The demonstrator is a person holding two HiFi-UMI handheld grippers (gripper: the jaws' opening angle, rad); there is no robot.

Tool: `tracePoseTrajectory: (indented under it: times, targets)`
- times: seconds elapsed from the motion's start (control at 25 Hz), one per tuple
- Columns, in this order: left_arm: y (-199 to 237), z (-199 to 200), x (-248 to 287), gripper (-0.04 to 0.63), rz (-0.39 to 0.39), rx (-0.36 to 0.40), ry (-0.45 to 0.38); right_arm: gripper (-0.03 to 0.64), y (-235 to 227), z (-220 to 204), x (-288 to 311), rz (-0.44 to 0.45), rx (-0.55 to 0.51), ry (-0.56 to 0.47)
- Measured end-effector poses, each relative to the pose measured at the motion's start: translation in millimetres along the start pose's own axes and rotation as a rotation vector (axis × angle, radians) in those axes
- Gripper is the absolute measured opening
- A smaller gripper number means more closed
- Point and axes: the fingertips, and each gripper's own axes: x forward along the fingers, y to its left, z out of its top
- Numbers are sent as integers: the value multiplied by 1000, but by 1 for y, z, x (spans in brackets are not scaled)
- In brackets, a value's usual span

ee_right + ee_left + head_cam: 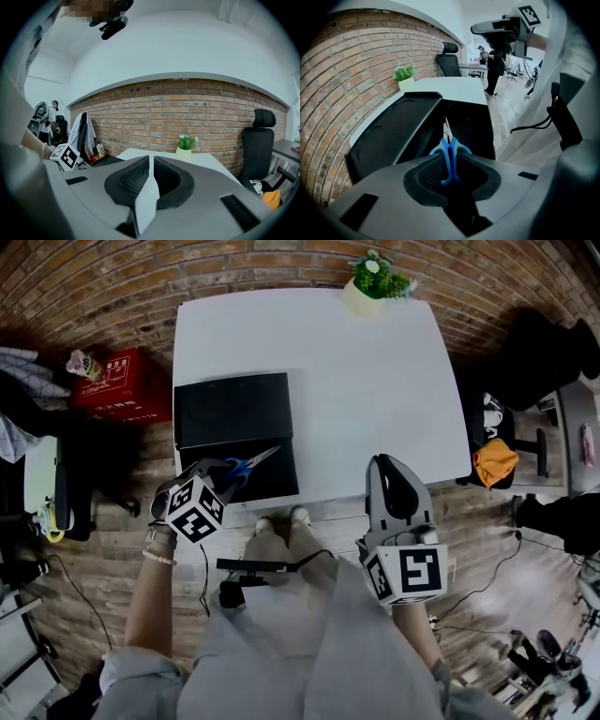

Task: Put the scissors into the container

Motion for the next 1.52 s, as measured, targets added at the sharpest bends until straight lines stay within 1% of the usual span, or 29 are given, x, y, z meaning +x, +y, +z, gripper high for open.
tracePoseTrajectory:
  times: [0.12,0.4,0.6,0.72,0.84,1.0,1.08,1.2,1.32,1.4,1.52]
  targets:
    - [0,-2,11,98,-5,23,52,58,0,-2,-2,-8,1,3]
    - [-2,-6,25,98,-14,22,117,58,-6,-5,-3,-16,2,11]
    - [-2,-5,27,98,-9,6,125,58,-5,-6,-1,-8,3,14]
    - [2,-2,25,108,15,-33,106,58,-2,-5,2,7,-1,13]
    - [6,5,18,117,40,-108,57,58,0,-3,4,22,-4,10]
    - [17,17,-3,117,80,-214,-36,58,7,4,9,53,-15,-4]
    - [24,21,-16,117,113,-260,-80,58,12,8,15,76,-20,-16]
    - [35,30,-41,106,185,-322,-163,58,22,16,23,119,-34,-37]
    - [45,44,-74,38,268,-379,-277,58,35,26,29,165,-52,-60]
    - [52,52,-98,29,328,-411,-345,58,43,32,32,196,-65,-72]
    - [61,63,-131,25,425,-444,-422,58,53,40,35,232,-84,-89]
